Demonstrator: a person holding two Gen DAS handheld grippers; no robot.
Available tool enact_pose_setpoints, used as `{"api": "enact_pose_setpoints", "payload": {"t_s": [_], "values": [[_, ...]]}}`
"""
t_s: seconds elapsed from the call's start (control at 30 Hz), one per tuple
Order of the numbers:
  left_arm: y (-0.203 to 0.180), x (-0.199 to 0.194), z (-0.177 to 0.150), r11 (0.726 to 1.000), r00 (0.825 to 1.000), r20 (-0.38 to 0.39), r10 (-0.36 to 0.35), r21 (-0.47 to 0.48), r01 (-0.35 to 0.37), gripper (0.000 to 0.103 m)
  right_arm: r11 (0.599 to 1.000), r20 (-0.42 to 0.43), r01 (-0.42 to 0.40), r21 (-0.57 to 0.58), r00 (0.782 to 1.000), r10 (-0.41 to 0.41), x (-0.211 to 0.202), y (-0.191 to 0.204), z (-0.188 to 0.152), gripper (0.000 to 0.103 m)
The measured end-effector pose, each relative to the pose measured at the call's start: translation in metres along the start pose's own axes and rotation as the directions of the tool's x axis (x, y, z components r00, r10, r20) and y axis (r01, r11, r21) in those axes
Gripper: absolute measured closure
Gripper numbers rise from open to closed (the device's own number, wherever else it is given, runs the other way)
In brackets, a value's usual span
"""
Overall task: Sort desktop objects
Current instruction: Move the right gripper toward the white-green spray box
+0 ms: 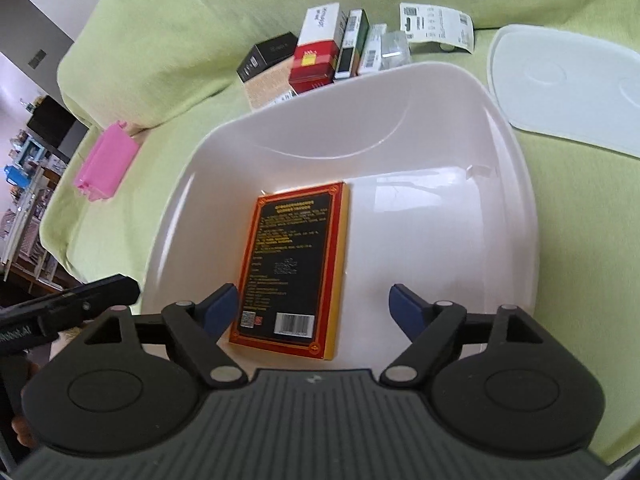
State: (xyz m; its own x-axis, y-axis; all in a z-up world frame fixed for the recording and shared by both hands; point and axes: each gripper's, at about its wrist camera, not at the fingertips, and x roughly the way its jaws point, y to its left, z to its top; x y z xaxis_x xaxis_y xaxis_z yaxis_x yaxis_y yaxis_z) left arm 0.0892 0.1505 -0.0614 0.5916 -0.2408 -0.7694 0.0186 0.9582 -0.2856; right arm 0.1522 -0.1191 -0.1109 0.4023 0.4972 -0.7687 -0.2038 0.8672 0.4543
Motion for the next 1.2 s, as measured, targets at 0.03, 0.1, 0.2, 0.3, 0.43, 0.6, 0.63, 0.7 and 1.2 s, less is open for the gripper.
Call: {"api": "enact_pose_setpoints", "payload": {"t_s": [0.03, 0.1, 0.2, 0.3, 0.43, 0.6, 0.63, 0.7, 1.2], "values": [[-0.003, -0.001, -0.001, 1.000, 1.000, 0.009, 0.006, 0.015, -0.006, 0.044, 1.000, 0.010, -0.002, -0.005, 1.000, 0.002, -0.003, 0.001, 0.000, 0.020], [-0.009, -0.003, -0.001, 0.999, 0.999, 0.025, 0.020, 0.046, -0.021, 0.044, 1.000, 0.028, -0.006, -0.016, 1.000, 0.007, -0.009, 0.002, 0.000, 0.017], [-0.016, -0.005, -0.002, 0.996, 0.998, 0.043, 0.042, 0.082, -0.046, 0.043, 0.999, 0.050, -0.003, -0.042, 0.999, 0.005, -0.014, 0.004, 0.002, 0.017], [-0.014, -0.006, 0.000, 0.996, 0.998, 0.050, 0.041, 0.078, -0.045, 0.042, 0.998, 0.062, -0.008, -0.064, 0.998, 0.012, -0.015, 0.004, 0.003, 0.017], [-0.008, -0.004, 0.002, 0.996, 0.997, 0.069, 0.045, 0.078, -0.050, 0.042, 0.993, 0.087, 0.006, -0.117, 0.996, 0.004, -0.015, 0.008, 0.009, 0.017], [0.000, -0.003, 0.008, 0.995, 0.995, 0.075, 0.063, 0.071, -0.068, 0.041, 0.986, 0.183, -0.007, -0.169, 0.982, 0.038, -0.023, 0.016, 0.020, 0.017], [0.002, -0.003, 0.009, 0.995, 0.995, 0.079, 0.066, 0.070, -0.072, 0.040, 0.984, 0.206, -0.024, -0.176, 0.977, 0.061, -0.026, 0.018, 0.021, 0.016], [0.008, -0.003, 0.013, 0.996, 0.993, 0.091, 0.070, 0.055, -0.075, 0.034, 0.980, 0.228, -0.060, -0.187, 0.968, 0.103, -0.028, 0.020, 0.027, 0.010], [0.041, -0.006, 0.040, 0.974, 0.968, 0.184, 0.170, 0.118, -0.193, 0.029, 0.918, 0.150, -0.113, -0.379, 0.972, 0.181, -0.012, 0.043, 0.056, 0.003]]}}
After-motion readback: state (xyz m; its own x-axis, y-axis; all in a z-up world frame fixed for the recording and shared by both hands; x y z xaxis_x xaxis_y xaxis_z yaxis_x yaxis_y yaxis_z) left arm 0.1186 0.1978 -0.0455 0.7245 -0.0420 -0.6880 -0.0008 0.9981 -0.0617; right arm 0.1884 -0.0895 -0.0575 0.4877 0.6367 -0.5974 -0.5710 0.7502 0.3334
